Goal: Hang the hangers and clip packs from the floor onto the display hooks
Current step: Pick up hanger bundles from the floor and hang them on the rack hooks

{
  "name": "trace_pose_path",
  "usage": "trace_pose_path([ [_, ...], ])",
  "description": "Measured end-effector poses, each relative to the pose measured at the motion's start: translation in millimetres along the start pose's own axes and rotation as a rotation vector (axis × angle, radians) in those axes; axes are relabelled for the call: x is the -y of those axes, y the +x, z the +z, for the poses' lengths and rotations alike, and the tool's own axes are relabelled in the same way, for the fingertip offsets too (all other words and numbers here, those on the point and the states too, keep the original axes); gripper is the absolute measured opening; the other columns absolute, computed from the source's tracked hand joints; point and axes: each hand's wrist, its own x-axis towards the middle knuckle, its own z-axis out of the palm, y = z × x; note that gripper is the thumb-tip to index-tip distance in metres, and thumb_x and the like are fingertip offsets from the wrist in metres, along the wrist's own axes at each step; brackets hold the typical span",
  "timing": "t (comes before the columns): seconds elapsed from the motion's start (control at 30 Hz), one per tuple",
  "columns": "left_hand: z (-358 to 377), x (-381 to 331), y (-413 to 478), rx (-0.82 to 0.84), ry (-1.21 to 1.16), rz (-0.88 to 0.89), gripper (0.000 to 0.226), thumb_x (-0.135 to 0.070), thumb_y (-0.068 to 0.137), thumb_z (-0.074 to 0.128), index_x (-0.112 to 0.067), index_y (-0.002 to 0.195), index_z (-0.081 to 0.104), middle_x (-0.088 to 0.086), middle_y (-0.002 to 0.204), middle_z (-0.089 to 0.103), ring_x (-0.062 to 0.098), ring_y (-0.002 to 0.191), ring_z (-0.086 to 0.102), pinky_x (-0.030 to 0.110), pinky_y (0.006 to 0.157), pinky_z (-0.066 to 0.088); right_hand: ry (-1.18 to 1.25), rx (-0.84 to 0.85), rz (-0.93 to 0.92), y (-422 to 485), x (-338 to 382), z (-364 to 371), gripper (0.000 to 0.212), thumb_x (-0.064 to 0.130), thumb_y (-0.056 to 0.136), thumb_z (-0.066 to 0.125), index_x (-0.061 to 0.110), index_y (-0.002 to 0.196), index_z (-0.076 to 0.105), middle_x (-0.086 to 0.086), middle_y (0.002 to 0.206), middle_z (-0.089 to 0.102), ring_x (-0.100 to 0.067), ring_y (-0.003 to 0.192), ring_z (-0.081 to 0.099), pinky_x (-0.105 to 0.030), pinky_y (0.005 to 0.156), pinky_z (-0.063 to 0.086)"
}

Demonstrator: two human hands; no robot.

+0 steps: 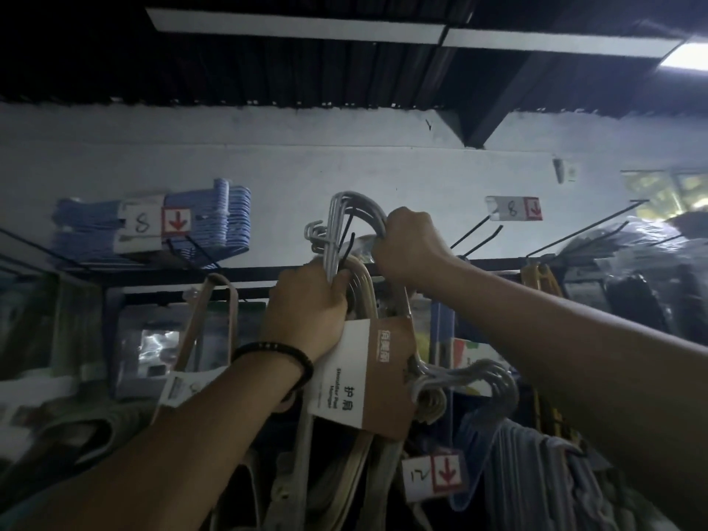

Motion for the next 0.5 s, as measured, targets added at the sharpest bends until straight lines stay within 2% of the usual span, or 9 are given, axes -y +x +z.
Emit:
trace_pose_path([
  [0.13,1,9,8,0.066,0.130,-0.018,0.038,-0.049,0.108,0.040,-0.023,0.085,0.055,0.000,0.078,0.060,0.015,0.065,0.055,0.031,0.057,0.042,-0.015,-0.043,0.009,10,-2,25,0.010,0.015,0.098,0.060,0.007,0.092,0.057,-0.011,0.083,0.060,-0.024,0.068,0.059,-0.024,0.046,0.035],
  [0.2,6,12,7,0.117,0.147,-0.048,0.041,-0.046,0.110,0.039,-0.023,0.080,0.054,0.001,0.077,0.061,0.015,0.063,0.057,0.030,0.054,0.043,-0.022,-0.020,0.018,11,-5,39,0.015,0.016,0.101,0.060,0.001,0.103,0.062,-0.016,0.090,0.064,-0.025,0.071,0.063,-0.026,0.048,0.044],
  [0.27,14,14,5,0.162,0.160,-0.078,0.042,-0.044,0.111,0.038,-0.024,0.076,0.050,-0.002,0.073,0.057,0.009,0.059,0.053,0.024,0.049,0.037,-0.055,0.031,0.037,14,-11,51,0.029,0.017,0.102,0.058,-0.007,0.119,0.063,-0.019,0.103,0.068,-0.027,0.083,0.069,-0.032,0.061,0.057],
  [0.37,28,16,5,0.191,0.149,-0.093,0.037,-0.038,0.111,0.043,-0.025,0.077,0.048,-0.001,0.077,0.057,0.004,0.057,0.045,0.021,0.048,0.031,-0.090,0.090,0.082,20,-21,61,0.032,0.019,0.103,0.057,-0.005,0.124,0.063,-0.014,0.100,0.063,-0.026,0.085,0.063,-0.032,0.067,0.055],
  [0.43,35,18,6,0.207,0.155,-0.120,0.033,-0.035,0.111,0.043,-0.022,0.082,0.054,-0.004,0.072,0.051,0.004,0.057,0.046,0.019,0.047,0.030,-0.113,0.110,0.112,21,-26,65,0.033,0.021,0.102,0.057,0.001,0.128,0.063,-0.013,0.104,0.063,-0.029,0.092,0.066,-0.038,0.077,0.060],
  [0.5,44,23,5,0.231,0.181,-0.141,0.035,-0.034,0.111,0.043,-0.015,0.091,0.065,-0.005,0.071,0.049,0.006,0.059,0.048,0.020,0.047,0.031,-0.173,0.100,0.128,21,-31,73,0.043,0.022,0.102,0.057,0.004,0.141,0.053,-0.013,0.122,0.067,-0.032,0.109,0.068,-0.043,0.090,0.058],
])
